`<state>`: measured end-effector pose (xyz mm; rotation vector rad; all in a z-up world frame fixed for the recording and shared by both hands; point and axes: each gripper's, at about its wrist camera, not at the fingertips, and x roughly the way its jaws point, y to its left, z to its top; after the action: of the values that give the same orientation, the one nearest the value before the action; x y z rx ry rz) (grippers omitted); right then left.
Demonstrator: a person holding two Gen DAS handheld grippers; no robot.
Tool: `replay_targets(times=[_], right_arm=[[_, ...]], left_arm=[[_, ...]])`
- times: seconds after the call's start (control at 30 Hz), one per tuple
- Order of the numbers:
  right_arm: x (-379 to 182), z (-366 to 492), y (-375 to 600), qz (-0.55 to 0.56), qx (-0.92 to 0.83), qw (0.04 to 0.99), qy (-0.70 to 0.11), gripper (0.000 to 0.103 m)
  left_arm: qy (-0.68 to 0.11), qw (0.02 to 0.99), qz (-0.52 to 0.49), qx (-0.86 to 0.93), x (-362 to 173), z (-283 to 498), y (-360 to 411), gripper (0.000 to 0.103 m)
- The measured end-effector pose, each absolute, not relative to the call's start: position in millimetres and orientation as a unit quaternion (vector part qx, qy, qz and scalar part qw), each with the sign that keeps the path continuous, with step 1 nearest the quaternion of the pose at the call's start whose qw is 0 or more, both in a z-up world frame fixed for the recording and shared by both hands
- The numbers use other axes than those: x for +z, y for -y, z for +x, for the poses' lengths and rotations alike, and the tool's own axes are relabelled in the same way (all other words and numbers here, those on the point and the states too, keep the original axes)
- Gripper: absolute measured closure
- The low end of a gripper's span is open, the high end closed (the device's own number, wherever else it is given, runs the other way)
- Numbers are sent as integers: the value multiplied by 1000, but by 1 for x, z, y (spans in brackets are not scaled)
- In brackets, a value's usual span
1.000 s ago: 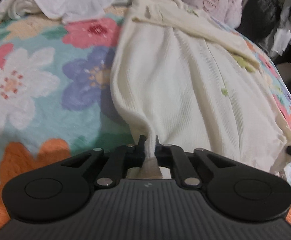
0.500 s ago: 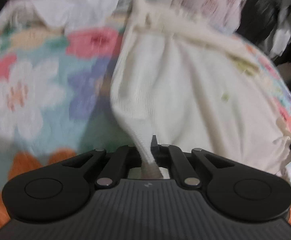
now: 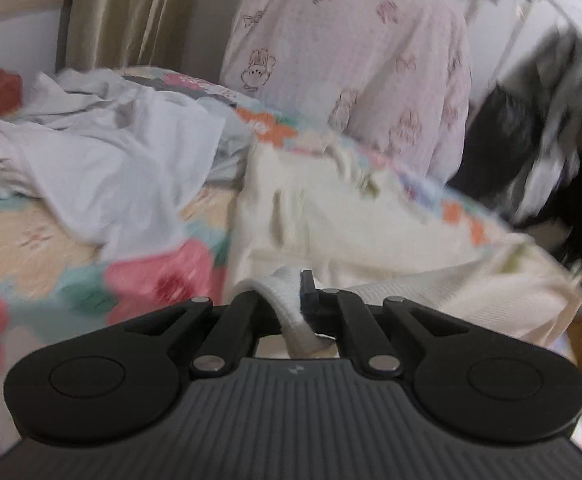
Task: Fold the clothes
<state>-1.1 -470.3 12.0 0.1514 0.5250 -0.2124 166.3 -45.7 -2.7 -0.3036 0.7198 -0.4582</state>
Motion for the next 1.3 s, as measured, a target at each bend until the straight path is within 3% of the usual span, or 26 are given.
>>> replay_targets(times=[0.1, 0.43, 0.5, 0.53, 0.57, 0.6, 0.67, 0.9, 1.0, 1.1, 1.3], right_arm=[[18, 52, 490, 63, -118, 954, -269, 95], [7, 196, 562, 51, -147, 955, -254, 96], [10, 223, 577, 58, -147, 956, -246, 94], [6, 237, 587, 73, -140, 955, -251, 92], [-1, 251, 599, 93, -141, 949, -267, 76], [-10, 260, 606, 109, -164, 938, -284, 51], [-28, 268, 616, 123, -206, 920, -310, 50], [-65, 203, 580, 148, -134, 920, -336, 50], [-69, 167, 557, 196, -91, 915, -340, 50], [-81, 131, 538, 254, -55, 903, -342, 50], [-121, 89, 500, 295, -36, 880, -370, 50]], left_arm=[[-344, 895, -176, -225, -5, 222, 51, 102], [-265, 925, -89, -256, 15, 385, 125, 101], [-268, 930, -72, -242, 9, 415, 143, 96], [-285, 929, -60, -226, 1, 430, 152, 81], [-301, 929, -49, -211, -8, 446, 161, 70], [-317, 927, -41, -196, -22, 450, 164, 60], [-349, 922, -24, -164, -49, 459, 170, 60], [-392, 896, -71, -198, -91, 391, 132, 52], [-416, 879, -109, -205, -95, 349, 108, 51], [-432, 861, -163, -215, -103, 309, 86, 44], [-505, 785, -264, -244, -138, 264, 88, 45]])
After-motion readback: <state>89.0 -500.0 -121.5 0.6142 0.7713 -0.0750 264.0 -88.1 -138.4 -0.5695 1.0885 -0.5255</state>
